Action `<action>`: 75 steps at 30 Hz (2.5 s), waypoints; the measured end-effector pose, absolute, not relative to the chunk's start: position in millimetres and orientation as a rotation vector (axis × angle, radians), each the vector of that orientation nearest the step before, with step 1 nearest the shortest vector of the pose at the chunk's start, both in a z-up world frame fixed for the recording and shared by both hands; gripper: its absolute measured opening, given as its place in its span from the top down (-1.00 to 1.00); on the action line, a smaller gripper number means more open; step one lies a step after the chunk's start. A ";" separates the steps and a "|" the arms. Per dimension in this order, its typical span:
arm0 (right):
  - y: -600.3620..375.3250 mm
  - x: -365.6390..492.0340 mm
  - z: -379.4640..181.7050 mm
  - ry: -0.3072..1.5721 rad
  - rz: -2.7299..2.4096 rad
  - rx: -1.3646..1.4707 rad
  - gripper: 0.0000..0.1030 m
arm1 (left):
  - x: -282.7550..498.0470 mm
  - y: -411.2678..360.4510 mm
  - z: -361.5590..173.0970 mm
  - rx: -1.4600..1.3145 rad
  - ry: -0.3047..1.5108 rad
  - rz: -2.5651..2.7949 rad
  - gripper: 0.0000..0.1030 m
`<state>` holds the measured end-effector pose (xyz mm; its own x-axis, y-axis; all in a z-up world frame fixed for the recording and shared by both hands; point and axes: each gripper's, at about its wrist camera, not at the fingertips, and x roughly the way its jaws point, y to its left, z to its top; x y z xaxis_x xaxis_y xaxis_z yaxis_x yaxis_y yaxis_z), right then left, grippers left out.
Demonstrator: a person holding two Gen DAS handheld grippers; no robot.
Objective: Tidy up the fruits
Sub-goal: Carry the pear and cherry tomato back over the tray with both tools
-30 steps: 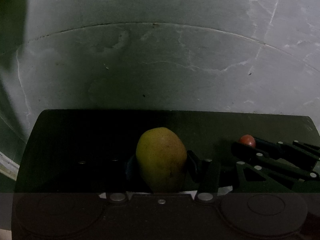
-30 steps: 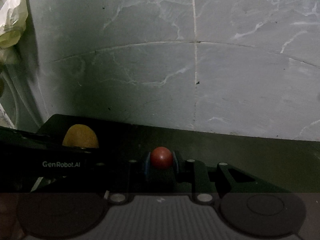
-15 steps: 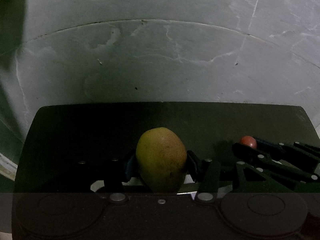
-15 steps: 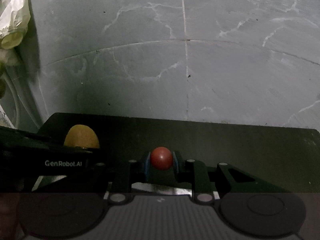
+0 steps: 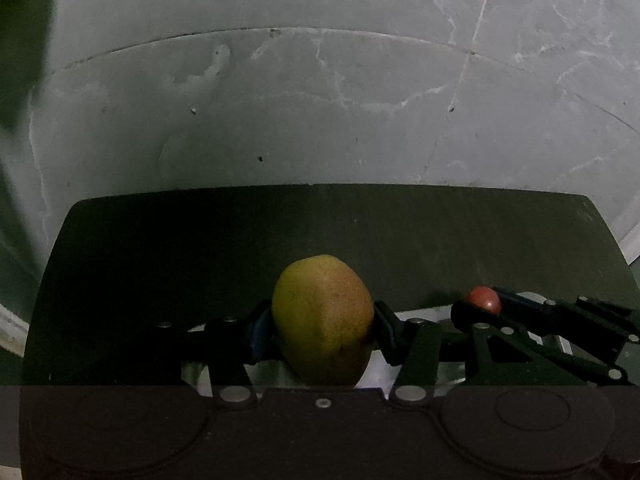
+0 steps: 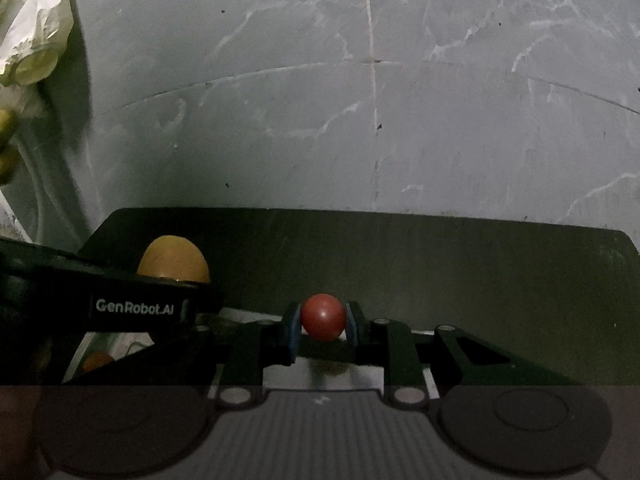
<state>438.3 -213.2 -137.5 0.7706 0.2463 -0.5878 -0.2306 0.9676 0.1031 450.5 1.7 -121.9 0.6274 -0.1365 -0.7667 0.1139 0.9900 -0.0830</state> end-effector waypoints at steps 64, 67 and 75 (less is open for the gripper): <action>-212.1 431.3 -163.9 0.686 0.241 0.036 0.50 | 435.9 11.3 -135.3 -0.018 0.941 -0.159 -0.06; -213.7 432.0 -165.7 0.689 0.237 0.038 0.50 | 436.0 11.3 -137.1 -0.016 0.943 -0.158 -0.06; -214.1 433.5 -167.2 0.694 0.232 0.041 0.49 | 436.9 11.1 -138.8 -0.016 0.943 -0.156 -0.06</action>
